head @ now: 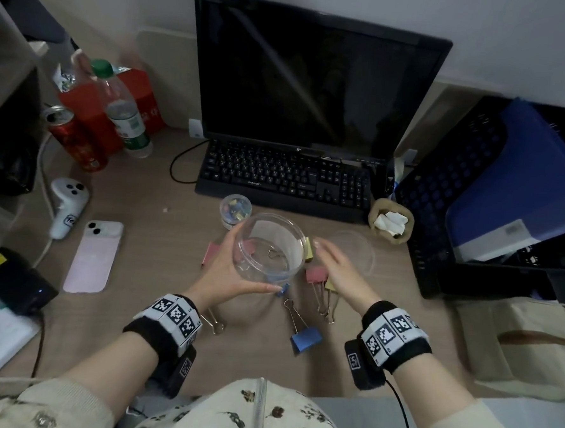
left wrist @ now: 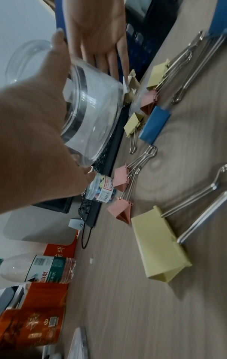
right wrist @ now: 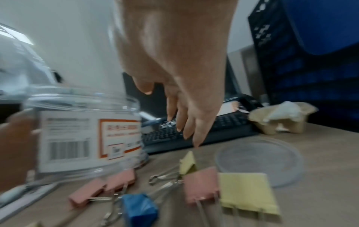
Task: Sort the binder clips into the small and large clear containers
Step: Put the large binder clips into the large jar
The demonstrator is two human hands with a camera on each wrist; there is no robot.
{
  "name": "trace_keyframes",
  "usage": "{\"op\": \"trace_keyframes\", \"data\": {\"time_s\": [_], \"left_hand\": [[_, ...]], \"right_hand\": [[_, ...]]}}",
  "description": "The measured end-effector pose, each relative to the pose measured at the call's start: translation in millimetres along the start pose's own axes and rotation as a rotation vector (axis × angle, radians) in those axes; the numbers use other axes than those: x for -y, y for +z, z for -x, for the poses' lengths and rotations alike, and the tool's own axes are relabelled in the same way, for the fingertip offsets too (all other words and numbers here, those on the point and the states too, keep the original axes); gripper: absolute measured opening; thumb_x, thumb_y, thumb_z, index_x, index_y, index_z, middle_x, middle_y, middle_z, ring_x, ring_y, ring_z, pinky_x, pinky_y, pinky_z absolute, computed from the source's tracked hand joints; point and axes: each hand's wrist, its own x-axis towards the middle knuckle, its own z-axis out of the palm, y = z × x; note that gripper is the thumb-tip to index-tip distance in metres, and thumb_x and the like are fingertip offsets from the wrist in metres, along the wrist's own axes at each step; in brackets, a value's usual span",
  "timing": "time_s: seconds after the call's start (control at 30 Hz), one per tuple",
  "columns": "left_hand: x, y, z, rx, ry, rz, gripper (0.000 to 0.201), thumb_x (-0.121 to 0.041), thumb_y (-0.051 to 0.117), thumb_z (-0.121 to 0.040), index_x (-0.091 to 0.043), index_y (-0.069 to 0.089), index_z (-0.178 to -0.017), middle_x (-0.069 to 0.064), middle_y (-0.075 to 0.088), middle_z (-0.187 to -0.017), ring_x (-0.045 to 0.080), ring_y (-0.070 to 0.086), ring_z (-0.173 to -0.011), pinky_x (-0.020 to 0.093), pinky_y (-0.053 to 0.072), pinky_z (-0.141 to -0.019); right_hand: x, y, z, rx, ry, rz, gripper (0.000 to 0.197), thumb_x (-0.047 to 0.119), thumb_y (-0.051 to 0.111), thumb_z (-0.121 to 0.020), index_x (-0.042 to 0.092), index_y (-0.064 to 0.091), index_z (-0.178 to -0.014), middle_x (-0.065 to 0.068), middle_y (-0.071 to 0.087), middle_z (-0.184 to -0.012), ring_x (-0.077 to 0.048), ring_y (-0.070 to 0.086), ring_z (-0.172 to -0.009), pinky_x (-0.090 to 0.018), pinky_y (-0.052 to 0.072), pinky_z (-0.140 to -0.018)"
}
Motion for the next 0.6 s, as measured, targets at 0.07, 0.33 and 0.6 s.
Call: {"op": "trace_keyframes", "data": {"time_s": [0.07, 0.33, 0.6], "left_hand": [[-2, 1, 0, 0.004, -0.028, 0.040, 0.137, -0.042, 0.097, -0.045, -0.037, 0.010, -0.151, -0.005, 0.021, -0.158, 0.006, 0.027, -0.138, 0.032, 0.023, -0.116], [-3, -19, 1, 0.143, -0.238, 0.346, 0.115, -0.090, 0.059, -0.051, -0.047, 0.013, -0.148, 0.002, 0.033, -0.155, 0.030, 0.047, -0.132, 0.057, 0.046, -0.100], [21, -38, 17, -0.045, -0.369, 0.496, 0.060, -0.054, 0.030, -0.094, -0.014, 0.042, -0.137, 0.013, 0.059, -0.126, 0.027, 0.065, -0.097, 0.031, 0.056, -0.051]], "right_hand": [[14, 17, 5, 0.147, 0.006, -0.103, 0.052, 0.051, 0.029, -0.100, 0.029, 0.033, -0.147, 0.010, 0.043, -0.140, -0.009, 0.044, -0.126, -0.027, 0.034, -0.103], [16, 31, 3, 0.200, 0.053, -0.268, 0.050, 0.052, 0.034, -0.099, 0.037, 0.029, -0.147, 0.000, 0.049, -0.142, -0.017, 0.055, -0.118, -0.032, 0.042, -0.104], [-19, 32, 8, 0.167, 0.062, 0.615, 0.045, 0.060, 0.047, -0.088, 0.025, 0.058, -0.115, 0.004, 0.063, -0.113, -0.015, 0.057, -0.091, -0.036, 0.048, -0.084]]}}
